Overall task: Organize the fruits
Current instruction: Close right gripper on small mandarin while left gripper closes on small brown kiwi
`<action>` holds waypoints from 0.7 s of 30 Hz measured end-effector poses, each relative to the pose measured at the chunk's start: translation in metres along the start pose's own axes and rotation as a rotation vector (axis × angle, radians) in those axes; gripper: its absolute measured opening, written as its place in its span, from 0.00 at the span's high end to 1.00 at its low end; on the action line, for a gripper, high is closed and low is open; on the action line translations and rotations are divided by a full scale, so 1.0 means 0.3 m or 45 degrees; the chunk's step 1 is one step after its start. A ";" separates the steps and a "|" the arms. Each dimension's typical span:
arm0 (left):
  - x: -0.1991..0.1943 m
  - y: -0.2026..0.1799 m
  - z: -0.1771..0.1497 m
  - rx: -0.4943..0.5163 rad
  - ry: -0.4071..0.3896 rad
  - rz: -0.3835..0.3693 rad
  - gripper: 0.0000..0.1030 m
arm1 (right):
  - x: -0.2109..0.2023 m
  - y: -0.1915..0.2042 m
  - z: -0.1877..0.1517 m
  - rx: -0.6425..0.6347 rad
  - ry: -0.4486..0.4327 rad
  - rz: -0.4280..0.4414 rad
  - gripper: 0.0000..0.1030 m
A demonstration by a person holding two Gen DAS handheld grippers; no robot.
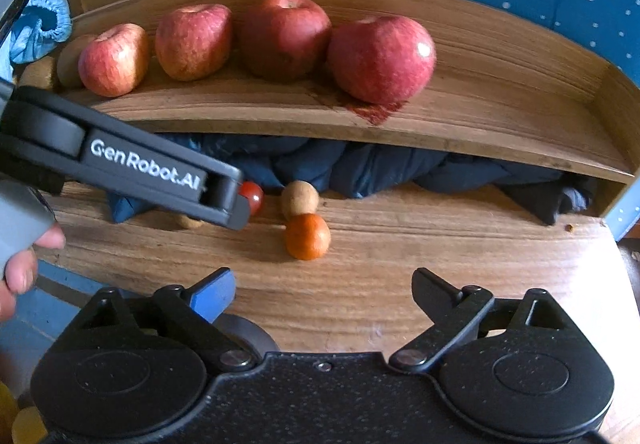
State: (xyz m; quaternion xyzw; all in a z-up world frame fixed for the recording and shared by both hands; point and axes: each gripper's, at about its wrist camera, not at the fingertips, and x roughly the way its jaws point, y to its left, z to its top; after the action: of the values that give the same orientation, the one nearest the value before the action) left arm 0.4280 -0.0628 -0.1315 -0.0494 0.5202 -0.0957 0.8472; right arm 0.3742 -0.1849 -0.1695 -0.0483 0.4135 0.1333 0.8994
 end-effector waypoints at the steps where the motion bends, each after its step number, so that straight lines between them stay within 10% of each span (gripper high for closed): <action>1: 0.002 0.004 0.000 -0.002 0.000 -0.009 0.02 | 0.004 0.003 0.003 -0.002 -0.003 0.010 0.12; 21: 0.049 0.074 0.009 -0.031 -0.007 -0.044 0.35 | 0.079 0.034 0.049 -0.053 0.002 -0.004 0.55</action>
State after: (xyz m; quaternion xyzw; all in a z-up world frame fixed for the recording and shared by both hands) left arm 0.4394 -0.0445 -0.1473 -0.0689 0.5182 -0.1038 0.8461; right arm 0.3970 -0.1675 -0.1776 -0.0678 0.4114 0.1403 0.8980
